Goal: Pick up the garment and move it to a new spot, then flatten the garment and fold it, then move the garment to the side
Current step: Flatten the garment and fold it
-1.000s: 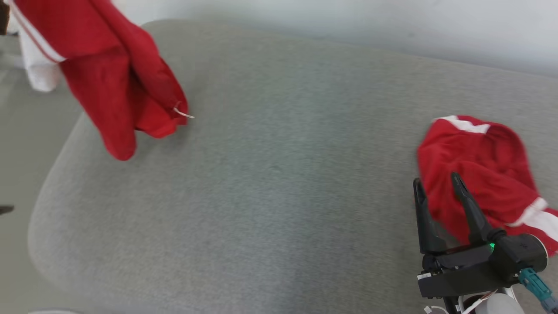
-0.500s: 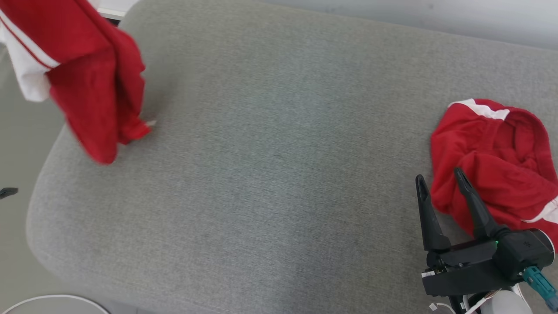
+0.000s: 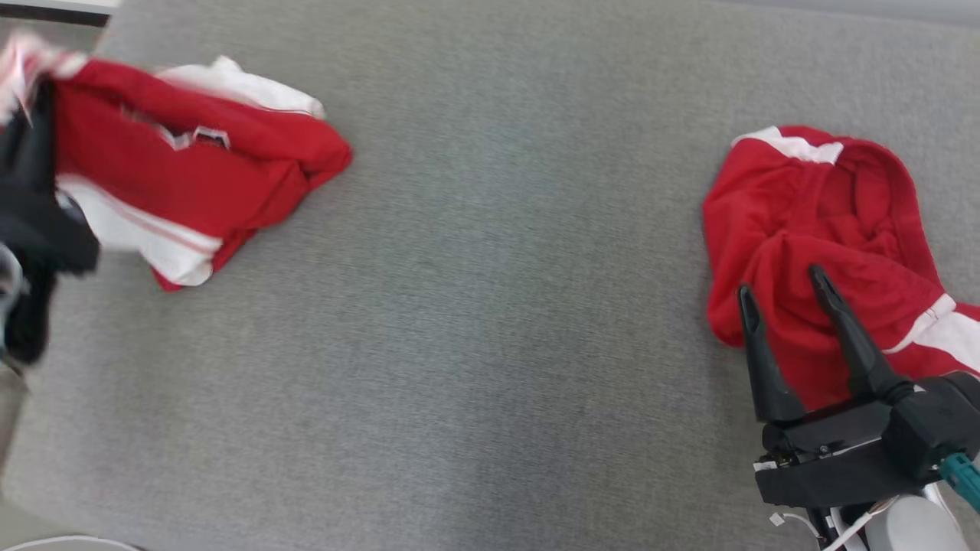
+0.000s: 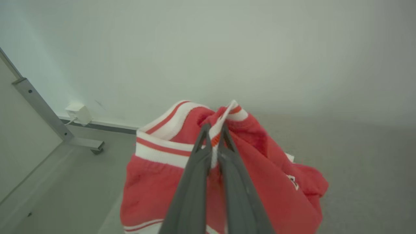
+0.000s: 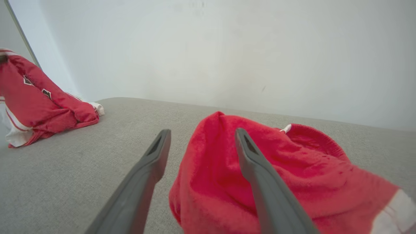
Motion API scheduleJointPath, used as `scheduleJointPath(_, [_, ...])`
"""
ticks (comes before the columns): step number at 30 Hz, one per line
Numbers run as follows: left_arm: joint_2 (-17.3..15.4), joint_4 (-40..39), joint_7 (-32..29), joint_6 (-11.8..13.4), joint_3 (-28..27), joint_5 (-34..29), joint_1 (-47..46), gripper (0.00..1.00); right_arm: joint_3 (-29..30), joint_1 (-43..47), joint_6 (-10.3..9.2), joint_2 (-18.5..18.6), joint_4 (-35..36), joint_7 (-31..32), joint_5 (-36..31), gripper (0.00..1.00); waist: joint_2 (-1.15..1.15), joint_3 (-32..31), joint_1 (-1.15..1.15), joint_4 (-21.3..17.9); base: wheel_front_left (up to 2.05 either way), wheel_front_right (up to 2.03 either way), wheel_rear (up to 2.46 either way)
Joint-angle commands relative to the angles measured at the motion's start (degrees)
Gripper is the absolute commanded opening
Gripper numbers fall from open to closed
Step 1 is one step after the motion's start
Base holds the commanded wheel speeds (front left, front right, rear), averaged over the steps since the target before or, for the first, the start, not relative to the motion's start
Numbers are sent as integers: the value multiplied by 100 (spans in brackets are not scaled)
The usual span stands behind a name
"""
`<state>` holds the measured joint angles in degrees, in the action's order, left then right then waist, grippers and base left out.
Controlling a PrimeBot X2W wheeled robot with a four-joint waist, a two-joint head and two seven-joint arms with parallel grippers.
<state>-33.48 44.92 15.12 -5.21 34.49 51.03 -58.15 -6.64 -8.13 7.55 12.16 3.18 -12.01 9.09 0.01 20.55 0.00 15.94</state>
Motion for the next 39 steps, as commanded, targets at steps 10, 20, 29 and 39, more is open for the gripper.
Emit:
scheduleJointPath(10, [587, 1023, 5, -184, -552, -103, 863, 100, 34, 117, -13, -34, 368, 173, -96, 100, -1, 260, 0, -433, 0, 0, 0])
scheduleJointPath(20, [312, 274, 5, -26, -1437, -1117, 813, 100, -21, 119, -13, -170, 111, 20, 16, 100, -1, -138, 0, -333, 0, 0, 0])
scheduleJointPath(29, [501, -820, 4, -69, -1971, -1952, 1174, 100, 157, 162, -13, -307, -266, -195, 88, 100, -1, -730, 0, -745, 0, 0, 0])
scheduleJointPath(39, [1169, -1880, 4, -31, -2458, -2564, 2246, 100, 281, 408, -13, -424, -673, -309, 186, 100, -1, -1394, 0, -1646, 0, 0, 0])
